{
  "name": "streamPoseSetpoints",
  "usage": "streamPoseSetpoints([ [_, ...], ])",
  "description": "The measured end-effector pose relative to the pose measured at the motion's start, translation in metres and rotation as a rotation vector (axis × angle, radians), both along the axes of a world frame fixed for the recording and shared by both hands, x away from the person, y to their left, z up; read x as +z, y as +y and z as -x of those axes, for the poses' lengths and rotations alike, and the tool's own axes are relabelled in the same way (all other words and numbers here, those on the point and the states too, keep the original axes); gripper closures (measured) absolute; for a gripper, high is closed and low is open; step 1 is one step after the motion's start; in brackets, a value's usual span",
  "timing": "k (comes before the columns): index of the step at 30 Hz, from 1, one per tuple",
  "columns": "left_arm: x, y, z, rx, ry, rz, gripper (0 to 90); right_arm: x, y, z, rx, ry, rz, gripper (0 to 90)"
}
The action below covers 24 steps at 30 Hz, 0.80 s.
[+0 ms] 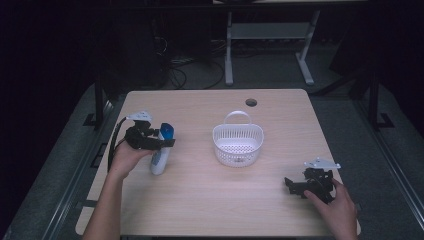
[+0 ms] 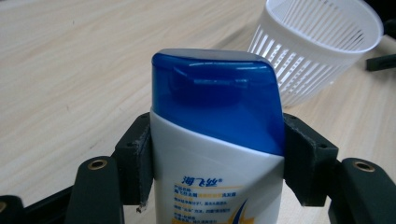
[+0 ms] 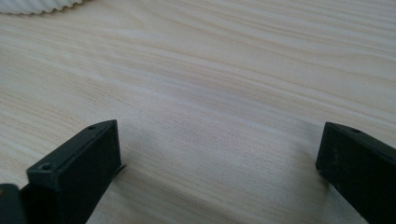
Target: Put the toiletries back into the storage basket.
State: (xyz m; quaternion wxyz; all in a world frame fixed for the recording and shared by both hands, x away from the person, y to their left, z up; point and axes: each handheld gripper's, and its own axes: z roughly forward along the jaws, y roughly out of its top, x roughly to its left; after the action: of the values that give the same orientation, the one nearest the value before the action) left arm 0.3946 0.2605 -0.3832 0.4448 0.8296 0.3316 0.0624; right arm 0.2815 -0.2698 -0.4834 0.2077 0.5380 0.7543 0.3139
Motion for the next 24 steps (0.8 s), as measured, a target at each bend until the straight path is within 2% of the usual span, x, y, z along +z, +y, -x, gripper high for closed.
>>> streamPoseSetpoints([
  [4,-0.0001,0.005,0.0012,-0.013,-0.038,0.043,35.9,0.0,0.0,0.0,0.0,0.0,0.0,0.0],
  [12,-0.0025,0.0089,0.0021,-0.04,-0.084,0.131,35.9,0.0,0.0,0.0,0.0,0.0,0.0,0.0],
  [19,-0.0013,0.0056,0.0039,-0.054,-0.125,0.158,35.9,0.0,0.0,0.0,0.0,0.0,0.0,0.0],
  [24,0.0004,0.0042,0.0042,-0.058,-0.13,0.17,35.9,0.0,0.0,0.0,-0.001,0.0,0.0,0.0],
])
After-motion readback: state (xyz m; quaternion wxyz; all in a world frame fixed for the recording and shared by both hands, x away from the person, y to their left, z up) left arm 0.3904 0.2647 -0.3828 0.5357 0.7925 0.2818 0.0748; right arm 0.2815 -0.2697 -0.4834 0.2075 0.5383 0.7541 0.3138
